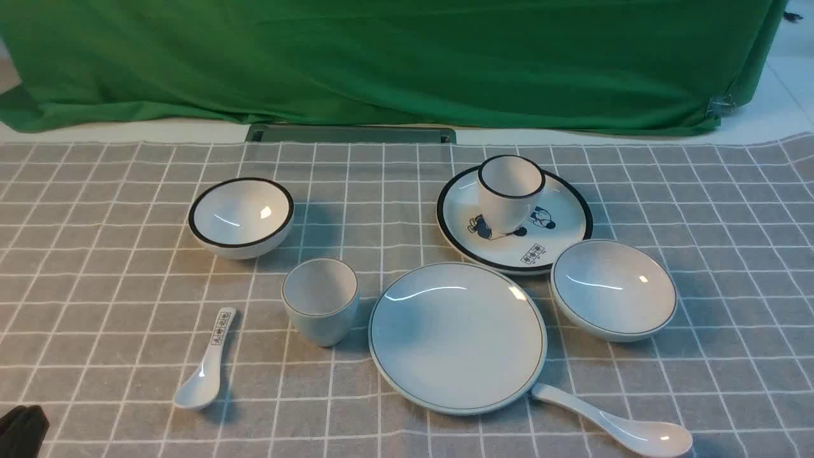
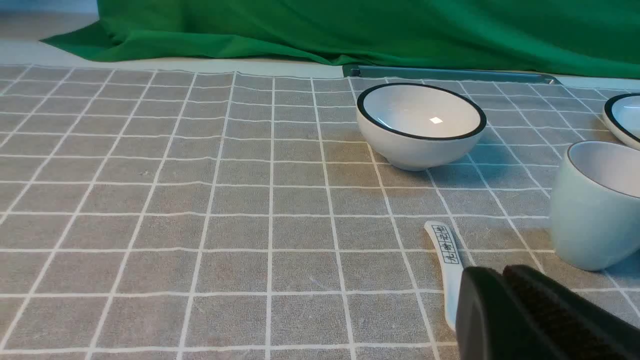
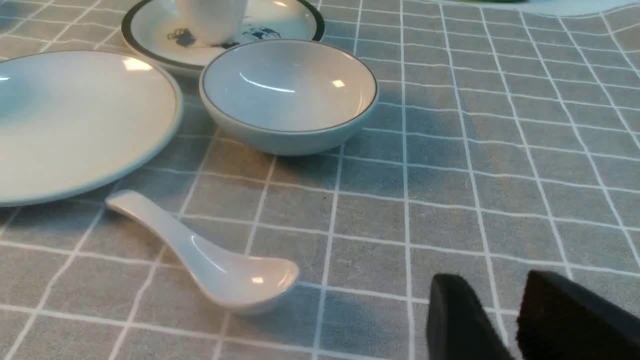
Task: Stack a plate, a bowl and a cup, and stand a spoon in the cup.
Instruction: Use the right arm to grab a blue rice bowl
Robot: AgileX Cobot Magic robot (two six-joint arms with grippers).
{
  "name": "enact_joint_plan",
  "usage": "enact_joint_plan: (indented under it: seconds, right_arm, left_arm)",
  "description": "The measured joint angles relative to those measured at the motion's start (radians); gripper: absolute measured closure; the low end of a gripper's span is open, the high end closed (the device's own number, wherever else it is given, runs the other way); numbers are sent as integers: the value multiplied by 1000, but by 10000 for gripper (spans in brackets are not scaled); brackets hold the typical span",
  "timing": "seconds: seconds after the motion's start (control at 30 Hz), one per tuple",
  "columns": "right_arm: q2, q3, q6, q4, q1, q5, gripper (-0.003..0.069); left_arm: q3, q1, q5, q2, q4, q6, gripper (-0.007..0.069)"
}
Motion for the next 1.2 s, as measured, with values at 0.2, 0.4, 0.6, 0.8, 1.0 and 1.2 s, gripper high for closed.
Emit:
enact_joint_plan:
  seconds: [0.2, 0.4, 0.6, 0.8, 1.0, 1.2]
  right_arm:
    - [0, 0, 0, 0, 0, 0, 417]
    - [0, 0, 0, 0, 0, 0, 417]
    - [0, 0, 0, 0, 0, 0, 417]
    - [0, 0, -1, 0, 0, 0, 417]
    - [0, 0, 0, 0, 0, 0, 417]
    - [0, 0, 0, 0, 0, 0, 417]
  left_arm:
    - [0, 0, 0, 0, 0, 0, 612]
    - [0, 0, 0, 0, 0, 0, 612]
    - [0, 0, 0, 0, 0, 0, 612]
    - [0, 0, 0, 0, 0, 0, 612]
    - [0, 0, -80, 0, -121, -46, 612]
    - [0, 0, -273, 0, -497, -188, 612]
